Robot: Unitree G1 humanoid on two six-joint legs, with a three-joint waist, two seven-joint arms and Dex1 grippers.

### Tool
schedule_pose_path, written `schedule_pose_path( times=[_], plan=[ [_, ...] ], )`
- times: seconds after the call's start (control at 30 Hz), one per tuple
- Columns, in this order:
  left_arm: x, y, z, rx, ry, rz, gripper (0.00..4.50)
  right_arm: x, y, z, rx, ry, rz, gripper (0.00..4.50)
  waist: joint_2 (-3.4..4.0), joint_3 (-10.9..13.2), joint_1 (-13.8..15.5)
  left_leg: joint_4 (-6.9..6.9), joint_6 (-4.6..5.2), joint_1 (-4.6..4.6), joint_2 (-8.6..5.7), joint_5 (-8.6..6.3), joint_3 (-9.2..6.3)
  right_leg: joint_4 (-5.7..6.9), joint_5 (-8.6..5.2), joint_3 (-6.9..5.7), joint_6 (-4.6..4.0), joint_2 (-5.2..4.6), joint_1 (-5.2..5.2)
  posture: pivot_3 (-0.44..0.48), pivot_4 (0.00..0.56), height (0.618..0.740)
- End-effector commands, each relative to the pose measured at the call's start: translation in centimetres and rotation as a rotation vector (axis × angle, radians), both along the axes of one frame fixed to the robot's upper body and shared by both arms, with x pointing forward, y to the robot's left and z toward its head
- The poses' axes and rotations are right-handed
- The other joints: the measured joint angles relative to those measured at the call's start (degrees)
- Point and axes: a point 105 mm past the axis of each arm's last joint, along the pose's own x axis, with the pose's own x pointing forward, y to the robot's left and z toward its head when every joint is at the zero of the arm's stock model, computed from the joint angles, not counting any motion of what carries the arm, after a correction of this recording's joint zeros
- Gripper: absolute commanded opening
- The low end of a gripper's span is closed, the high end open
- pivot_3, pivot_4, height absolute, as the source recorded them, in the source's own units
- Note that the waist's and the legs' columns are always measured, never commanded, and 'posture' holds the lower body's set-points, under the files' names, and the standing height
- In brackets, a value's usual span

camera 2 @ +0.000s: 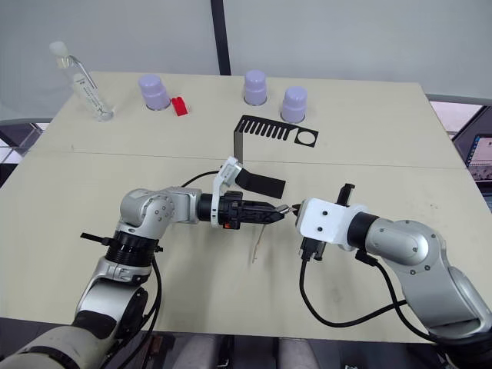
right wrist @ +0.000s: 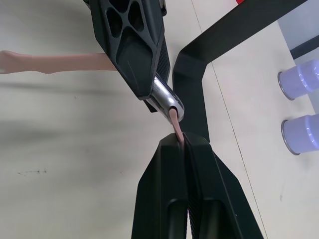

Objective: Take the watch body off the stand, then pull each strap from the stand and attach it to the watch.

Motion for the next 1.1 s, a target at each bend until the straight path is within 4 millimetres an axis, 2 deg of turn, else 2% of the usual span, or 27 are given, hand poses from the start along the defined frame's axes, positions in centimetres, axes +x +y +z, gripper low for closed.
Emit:
schedule_pose_path(
  times=[0.03, 1.1],
  plan=[
    [-1.78, -2.34, 2.24, -0.069, -0.059, -0.124, 1.59, -1.34, 1.72, 0.66, 0.017, -0.021, 0.100, 0.00, 0.00, 0.00, 0.00, 0.00, 0.00, 0.00, 0.00, 0.00, 0.00, 0.00, 0.00, 0.00, 0.00, 0.00, 0.00, 0.000, 0.150, 0.740],
    [-1.52, -2.70, 2.01, -0.058, -0.053, -0.120, 1.59, -1.18, 1.85, 0.92, 0.013, -0.036, 0.104, 0.00, 0.00, 0.00, 0.00, 0.00, 0.00, 0.00, 0.00, 0.00, 0.00, 0.00, 0.00, 0.00, 0.00, 0.00, 0.00, 0.000, 0.150, 0.740]
  ],
)
